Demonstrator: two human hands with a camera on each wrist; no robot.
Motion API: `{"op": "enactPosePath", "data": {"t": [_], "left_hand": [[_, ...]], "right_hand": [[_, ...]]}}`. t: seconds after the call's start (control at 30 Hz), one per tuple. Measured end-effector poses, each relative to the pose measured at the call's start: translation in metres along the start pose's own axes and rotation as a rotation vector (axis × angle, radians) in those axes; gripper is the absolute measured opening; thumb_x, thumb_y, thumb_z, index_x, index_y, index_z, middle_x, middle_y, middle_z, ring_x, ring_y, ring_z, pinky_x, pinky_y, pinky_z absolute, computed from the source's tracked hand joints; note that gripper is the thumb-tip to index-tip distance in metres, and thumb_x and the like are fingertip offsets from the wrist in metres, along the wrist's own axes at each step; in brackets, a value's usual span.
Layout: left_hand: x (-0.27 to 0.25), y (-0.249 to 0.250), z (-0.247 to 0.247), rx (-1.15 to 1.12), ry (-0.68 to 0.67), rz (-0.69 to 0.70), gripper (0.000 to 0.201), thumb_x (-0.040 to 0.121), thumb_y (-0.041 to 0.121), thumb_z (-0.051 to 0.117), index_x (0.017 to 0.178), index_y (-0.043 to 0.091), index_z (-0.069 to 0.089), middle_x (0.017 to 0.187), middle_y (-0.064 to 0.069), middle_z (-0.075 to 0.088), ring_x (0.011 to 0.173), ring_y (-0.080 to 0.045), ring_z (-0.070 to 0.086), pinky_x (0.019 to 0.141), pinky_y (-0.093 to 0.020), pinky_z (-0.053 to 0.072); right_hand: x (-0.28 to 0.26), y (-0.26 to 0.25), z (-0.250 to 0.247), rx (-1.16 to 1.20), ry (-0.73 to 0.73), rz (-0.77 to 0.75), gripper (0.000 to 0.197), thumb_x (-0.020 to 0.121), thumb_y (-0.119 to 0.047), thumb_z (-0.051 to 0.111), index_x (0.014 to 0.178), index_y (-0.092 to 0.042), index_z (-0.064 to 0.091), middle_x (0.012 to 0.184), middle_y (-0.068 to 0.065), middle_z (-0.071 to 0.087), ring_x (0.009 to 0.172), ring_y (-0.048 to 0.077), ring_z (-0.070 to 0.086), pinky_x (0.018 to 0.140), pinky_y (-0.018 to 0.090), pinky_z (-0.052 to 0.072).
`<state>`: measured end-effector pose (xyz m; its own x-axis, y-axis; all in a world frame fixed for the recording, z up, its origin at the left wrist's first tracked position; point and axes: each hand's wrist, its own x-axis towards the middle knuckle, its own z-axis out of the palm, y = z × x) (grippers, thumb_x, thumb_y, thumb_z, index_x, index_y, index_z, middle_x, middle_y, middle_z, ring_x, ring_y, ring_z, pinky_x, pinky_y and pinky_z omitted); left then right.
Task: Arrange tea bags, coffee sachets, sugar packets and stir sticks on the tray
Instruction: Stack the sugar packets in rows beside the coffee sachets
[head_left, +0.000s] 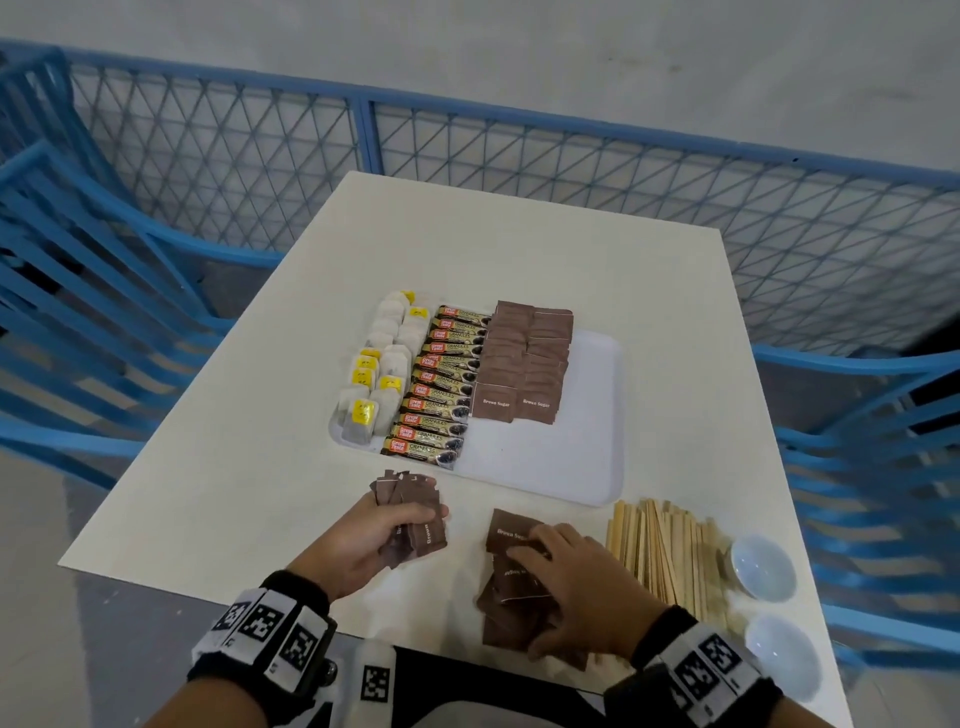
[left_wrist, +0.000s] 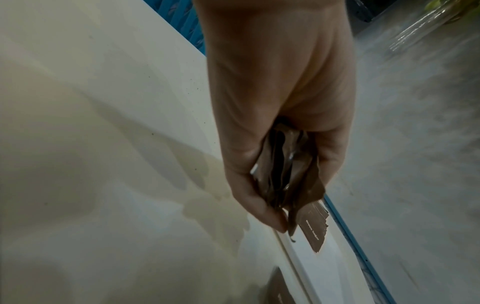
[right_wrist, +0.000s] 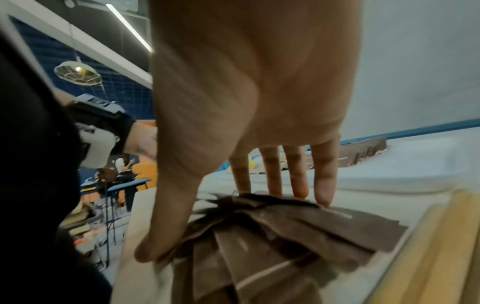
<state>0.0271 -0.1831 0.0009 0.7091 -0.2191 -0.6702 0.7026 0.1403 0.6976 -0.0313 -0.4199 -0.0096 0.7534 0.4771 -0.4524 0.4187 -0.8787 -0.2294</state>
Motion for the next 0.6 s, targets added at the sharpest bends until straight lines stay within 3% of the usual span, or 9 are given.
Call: {"op": "enactPosePath", "data": {"t": [0.07,0.17,0.27,0.37,0.5,0.6], "left_hand": [[0.001,-0.001,0.000,-0.003,0.001,-0.003,0.029,0.086,-0.010,0.052,0.110,0.005,0.058,0.085,-0.014,0.072,0.082,-0.027,0.065,0.080,-0.039,0.054],[0.002,0.000,0.000,0.017,0.007,0.003,0.027,0.086,-0.008,0.053,0.107,0.007,0.059,0.082,-0.011,0.073,0.081,-0.025,0.065,0.070,-0.032,0.057],[0.002,-0.001,0.002,0.018,0.014,0.006,0.026,0.086,-0.009,0.053,0.106,0.006,0.060,0.082,-0.011,0.073,0.080,-0.024,0.065,0.065,-0.030,0.057],[0.001,-0.001,0.002,0.002,0.013,0.005,0.023,0.086,-0.010,0.053,0.101,0.005,0.061,0.081,-0.011,0.073,0.080,-0.024,0.065,0.063,-0.031,0.058],[-0.001,0.001,0.004,-0.017,-0.001,0.024,0.020,0.085,-0.008,0.057,0.099,0.005,0.063,0.084,-0.010,0.073,0.081,-0.023,0.065,0.066,-0.031,0.057],[-0.003,0.002,0.007,-0.031,-0.022,0.057,0.019,0.084,-0.002,0.060,0.101,0.007,0.064,0.089,-0.011,0.072,0.080,-0.022,0.066,0.074,-0.035,0.050]], "right_hand": [[0.002,-0.004,0.004,-0.043,0.032,-0.009,0.085,0.074,-0.059,0.062,0.142,-0.023,0.026,0.141,0.006,0.031,0.127,0.025,0.032,0.104,0.041,0.035],[0.006,-0.007,0.001,-0.033,0.099,0.009,0.060,0.084,-0.048,0.052,0.136,-0.024,0.036,0.133,0.005,0.042,0.119,0.024,0.040,0.098,0.038,0.039],[0.014,-0.005,-0.004,-0.035,0.150,0.000,0.040,0.092,-0.038,0.043,0.128,-0.022,0.046,0.120,0.004,0.054,0.107,0.025,0.049,0.086,0.036,0.042],[0.021,-0.002,-0.007,0.002,0.200,-0.004,0.033,0.097,-0.031,0.038,0.126,-0.021,0.049,0.117,0.004,0.058,0.106,0.027,0.053,0.082,0.038,0.046],[0.021,0.003,-0.023,0.277,0.270,0.037,0.033,0.094,-0.024,0.045,0.127,-0.026,0.051,0.113,-0.002,0.063,0.103,0.017,0.056,0.086,0.030,0.045],[0.022,0.003,-0.041,0.611,0.316,0.055,0.025,0.089,-0.020,0.057,0.113,-0.022,0.056,0.098,-0.007,0.065,0.085,0.004,0.059,0.076,0.015,0.045]]}}
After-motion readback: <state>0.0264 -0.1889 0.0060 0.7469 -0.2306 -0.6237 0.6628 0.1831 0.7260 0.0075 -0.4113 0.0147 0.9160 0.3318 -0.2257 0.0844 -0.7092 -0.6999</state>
